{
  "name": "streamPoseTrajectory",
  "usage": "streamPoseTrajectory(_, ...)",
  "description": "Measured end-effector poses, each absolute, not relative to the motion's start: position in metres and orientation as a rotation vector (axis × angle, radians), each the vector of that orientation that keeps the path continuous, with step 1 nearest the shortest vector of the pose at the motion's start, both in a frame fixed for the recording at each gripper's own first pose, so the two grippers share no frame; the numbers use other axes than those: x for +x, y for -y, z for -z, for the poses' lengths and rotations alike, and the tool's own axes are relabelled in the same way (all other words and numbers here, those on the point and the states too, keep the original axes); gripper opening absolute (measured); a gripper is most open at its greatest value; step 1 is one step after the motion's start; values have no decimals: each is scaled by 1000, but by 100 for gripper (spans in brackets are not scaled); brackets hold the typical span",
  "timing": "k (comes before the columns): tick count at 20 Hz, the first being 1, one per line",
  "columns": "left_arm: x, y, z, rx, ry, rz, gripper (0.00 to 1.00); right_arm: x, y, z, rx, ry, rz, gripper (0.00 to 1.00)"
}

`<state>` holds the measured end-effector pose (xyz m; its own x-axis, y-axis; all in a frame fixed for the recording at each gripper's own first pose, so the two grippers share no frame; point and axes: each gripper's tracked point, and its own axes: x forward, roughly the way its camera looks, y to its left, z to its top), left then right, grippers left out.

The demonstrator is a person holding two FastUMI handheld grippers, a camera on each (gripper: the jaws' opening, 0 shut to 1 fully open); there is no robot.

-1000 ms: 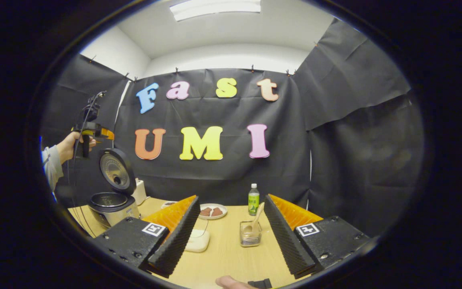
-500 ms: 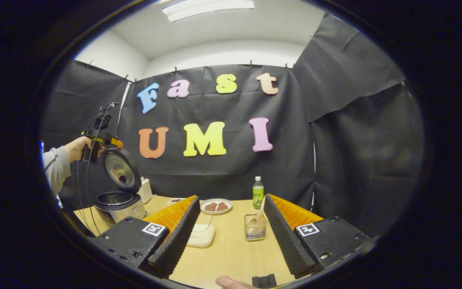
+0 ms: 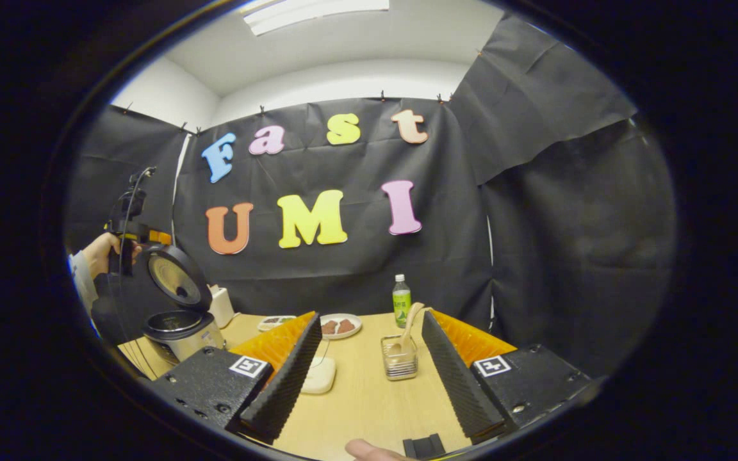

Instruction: Close the left gripper, press the button to open the rice cooker; take a wooden spoon from the chopstick holder with the right hand, scoop a spoonful of rice and pour it into the rice cooker, then put the wooden spoon back into the chopstick holder.

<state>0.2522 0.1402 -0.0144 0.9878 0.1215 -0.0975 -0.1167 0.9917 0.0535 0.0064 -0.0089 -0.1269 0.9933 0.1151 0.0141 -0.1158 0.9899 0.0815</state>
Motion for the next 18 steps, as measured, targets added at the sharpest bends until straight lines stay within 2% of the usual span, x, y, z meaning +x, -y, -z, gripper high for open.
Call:
streamPoseTrajectory(2, 243, -139, 20, 44, -93, -118, 100, 3, 4, 126, 86, 9, -128, 100)
streamPoseTrajectory(7, 212, -134, 44, 50, -105, -135, 98, -4, -7, 114, 76, 22, -152, 100)
streamPoseTrajectory(11, 191, -117, 101, 63, -191, -100, 97, -20, -19, 106, 71, 32, -180, 100)
streamPoseTrajectory(16, 167, -117, 140, 40, -211, -91, 95, -37, -17, 96, 37, 50, -164, 100)
streamPoseTrajectory(18, 162, -119, 158, 33, -225, -83, 100, -45, -21, 91, 22, 64, -170, 100)
